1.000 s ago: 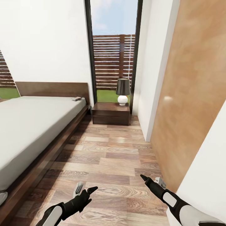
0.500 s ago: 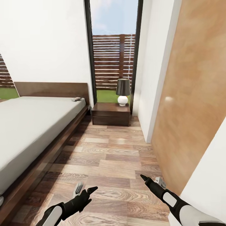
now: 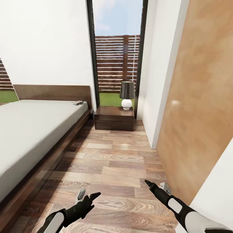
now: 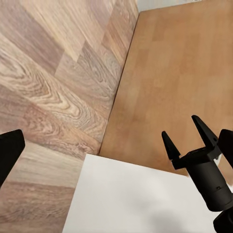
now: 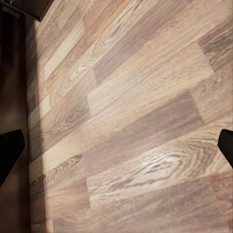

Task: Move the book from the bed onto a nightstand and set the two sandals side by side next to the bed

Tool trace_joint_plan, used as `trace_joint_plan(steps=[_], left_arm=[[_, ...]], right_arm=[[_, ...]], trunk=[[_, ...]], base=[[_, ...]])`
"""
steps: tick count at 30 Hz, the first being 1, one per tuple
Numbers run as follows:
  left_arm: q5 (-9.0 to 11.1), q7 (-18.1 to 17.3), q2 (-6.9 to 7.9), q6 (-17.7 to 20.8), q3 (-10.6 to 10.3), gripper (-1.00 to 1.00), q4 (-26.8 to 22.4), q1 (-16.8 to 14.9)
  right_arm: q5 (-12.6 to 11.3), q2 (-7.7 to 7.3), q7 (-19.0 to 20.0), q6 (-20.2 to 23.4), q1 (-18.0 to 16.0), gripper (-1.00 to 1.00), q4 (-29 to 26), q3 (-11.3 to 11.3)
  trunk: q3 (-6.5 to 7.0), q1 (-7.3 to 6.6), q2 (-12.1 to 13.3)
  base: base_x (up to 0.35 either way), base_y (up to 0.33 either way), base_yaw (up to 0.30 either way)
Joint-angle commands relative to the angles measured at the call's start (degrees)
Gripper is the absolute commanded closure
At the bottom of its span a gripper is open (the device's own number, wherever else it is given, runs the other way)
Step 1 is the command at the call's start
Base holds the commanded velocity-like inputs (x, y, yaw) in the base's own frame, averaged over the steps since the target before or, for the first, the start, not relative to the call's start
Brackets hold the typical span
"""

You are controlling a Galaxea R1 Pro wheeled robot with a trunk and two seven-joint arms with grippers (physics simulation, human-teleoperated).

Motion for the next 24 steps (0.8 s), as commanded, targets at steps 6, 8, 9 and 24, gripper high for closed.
trace_joint_plan(steps=[6,8,9,24], left_arm=[[0.28,-0.02,0.05,0.16,-0.11,-1.0,0.0,-0.03],[0.28,-0.02,0.05,0.16,-0.11,-1.0,0.0,-0.03],[0.28,-0.02,0.05,0.16,-0.11,-1.0,0.0,-0.03],[0.28,-0.02,0.1,0.16,-0.11,-1.0,0.0,-0.03]], right_arm=[[-0.61,-0.03,0.14,0.35,-0.02,-1.0,-0.02,0.18],[-0.61,-0.03,0.14,0.35,-0.02,-1.0,-0.02,0.18],[-0.61,-0.03,0.14,0.35,-0.02,-1.0,-0.02,0.18],[-0.64,-0.03,0.13,0.35,-0.02,-1.0,-0.02,0.1]], trunk=[[-0.05,0.0,-0.02],[-0.05,0.0,-0.02],[-0.05,0.0,-0.02],[-0.05,0.0,-0.02]], base=[[0.09,0.0,0.0],[0.091,0.0,0.0],[0.091,0.0,0.0],[0.105,0.0,0.0]])
